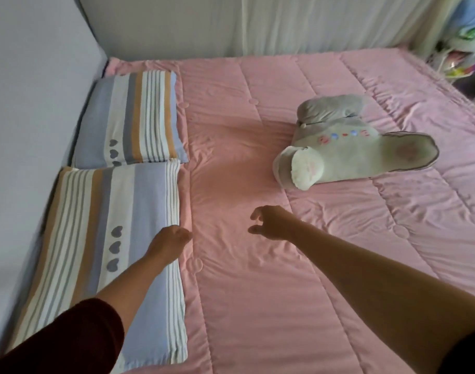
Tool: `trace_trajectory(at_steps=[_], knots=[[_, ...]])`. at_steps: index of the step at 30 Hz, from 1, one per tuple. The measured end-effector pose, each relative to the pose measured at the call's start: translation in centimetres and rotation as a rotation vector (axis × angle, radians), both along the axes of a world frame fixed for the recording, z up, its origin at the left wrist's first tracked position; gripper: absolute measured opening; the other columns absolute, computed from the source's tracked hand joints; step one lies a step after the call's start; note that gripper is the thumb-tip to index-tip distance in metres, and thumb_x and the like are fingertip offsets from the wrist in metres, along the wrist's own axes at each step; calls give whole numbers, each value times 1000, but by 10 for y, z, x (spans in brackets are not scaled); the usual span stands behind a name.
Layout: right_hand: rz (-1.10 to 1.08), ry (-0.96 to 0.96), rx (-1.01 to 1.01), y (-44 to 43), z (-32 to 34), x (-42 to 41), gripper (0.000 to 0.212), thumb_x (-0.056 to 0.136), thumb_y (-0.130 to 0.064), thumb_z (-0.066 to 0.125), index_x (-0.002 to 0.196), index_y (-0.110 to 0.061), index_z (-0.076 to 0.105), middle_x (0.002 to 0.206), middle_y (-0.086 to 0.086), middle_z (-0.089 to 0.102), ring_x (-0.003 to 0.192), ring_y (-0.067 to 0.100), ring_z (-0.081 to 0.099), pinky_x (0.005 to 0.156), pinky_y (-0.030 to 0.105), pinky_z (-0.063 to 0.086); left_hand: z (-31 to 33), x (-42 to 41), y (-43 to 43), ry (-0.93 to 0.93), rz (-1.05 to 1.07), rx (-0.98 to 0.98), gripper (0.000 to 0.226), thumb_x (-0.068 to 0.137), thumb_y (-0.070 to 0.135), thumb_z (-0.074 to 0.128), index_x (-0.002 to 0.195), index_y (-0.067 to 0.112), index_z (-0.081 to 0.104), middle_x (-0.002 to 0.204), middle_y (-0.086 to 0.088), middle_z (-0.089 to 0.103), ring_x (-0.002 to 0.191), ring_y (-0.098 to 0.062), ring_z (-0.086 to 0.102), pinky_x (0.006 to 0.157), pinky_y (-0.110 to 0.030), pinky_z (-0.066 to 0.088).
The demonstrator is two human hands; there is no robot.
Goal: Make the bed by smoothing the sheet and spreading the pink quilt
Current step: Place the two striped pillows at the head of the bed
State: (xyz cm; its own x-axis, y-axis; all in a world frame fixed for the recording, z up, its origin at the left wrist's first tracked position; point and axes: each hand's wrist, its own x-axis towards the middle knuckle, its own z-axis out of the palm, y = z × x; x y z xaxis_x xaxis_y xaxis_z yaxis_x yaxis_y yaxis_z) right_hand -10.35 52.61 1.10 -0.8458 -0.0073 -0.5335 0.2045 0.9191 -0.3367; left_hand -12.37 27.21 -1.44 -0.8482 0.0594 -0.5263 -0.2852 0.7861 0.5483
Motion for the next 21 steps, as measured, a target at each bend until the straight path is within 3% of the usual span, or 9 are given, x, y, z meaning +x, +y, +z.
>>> trace_trajectory(at_steps=[4, 9, 13, 16, 21], knots=[[-78, -8, -6, 93, -3, -6, 46, 90, -42, 62, 130, -19, 54, 133, 5, 57, 122, 23, 53, 102, 36, 43, -16, -11, 81, 8, -20, 107, 25, 92, 31, 58, 104, 10, 65, 106, -7, 69, 98, -26, 66, 86, -33, 49], [-194, -6, 10, 210, -24, -19, 48, 89, -42, 63, 131, -21, 52, 132, 3, 58, 118, 23, 54, 99, 38, 45, -41, -50, 201, -6, -95, 168, 33, 86, 40, 62, 97, 9, 64, 100, -10, 69, 92, -30, 68, 70, -33, 45], [-305, 25, 75, 297, -45, -37, 52, 88, -42, 65, 133, -20, 50, 134, 7, 55, 122, 26, 52, 101, 41, 44, -57, -91, 292, 99, -140, 157, 31, 85, 31, 67, 107, 10, 63, 106, -10, 69, 98, -27, 65, 84, -33, 48], [-372, 48, 155, 356, -60, -55, 58, 86, -44, 66, 136, -20, 46, 137, 10, 52, 125, 30, 49, 103, 43, 42, -65, -124, 346, 193, -191, 88, 40, 85, 25, 67, 120, 8, 56, 115, -7, 64, 103, -25, 61, 80, -27, 43], [-447, 57, 229, 434, -92, -99, 72, 83, -47, 69, 142, -19, 38, 142, 12, 43, 127, 35, 44, 104, 47, 39, -95, -188, 418, 360, -349, -108, 65, 82, 35, 71, 134, 7, 44, 133, -16, 48, 123, -33, 45, 102, -38, 38]])
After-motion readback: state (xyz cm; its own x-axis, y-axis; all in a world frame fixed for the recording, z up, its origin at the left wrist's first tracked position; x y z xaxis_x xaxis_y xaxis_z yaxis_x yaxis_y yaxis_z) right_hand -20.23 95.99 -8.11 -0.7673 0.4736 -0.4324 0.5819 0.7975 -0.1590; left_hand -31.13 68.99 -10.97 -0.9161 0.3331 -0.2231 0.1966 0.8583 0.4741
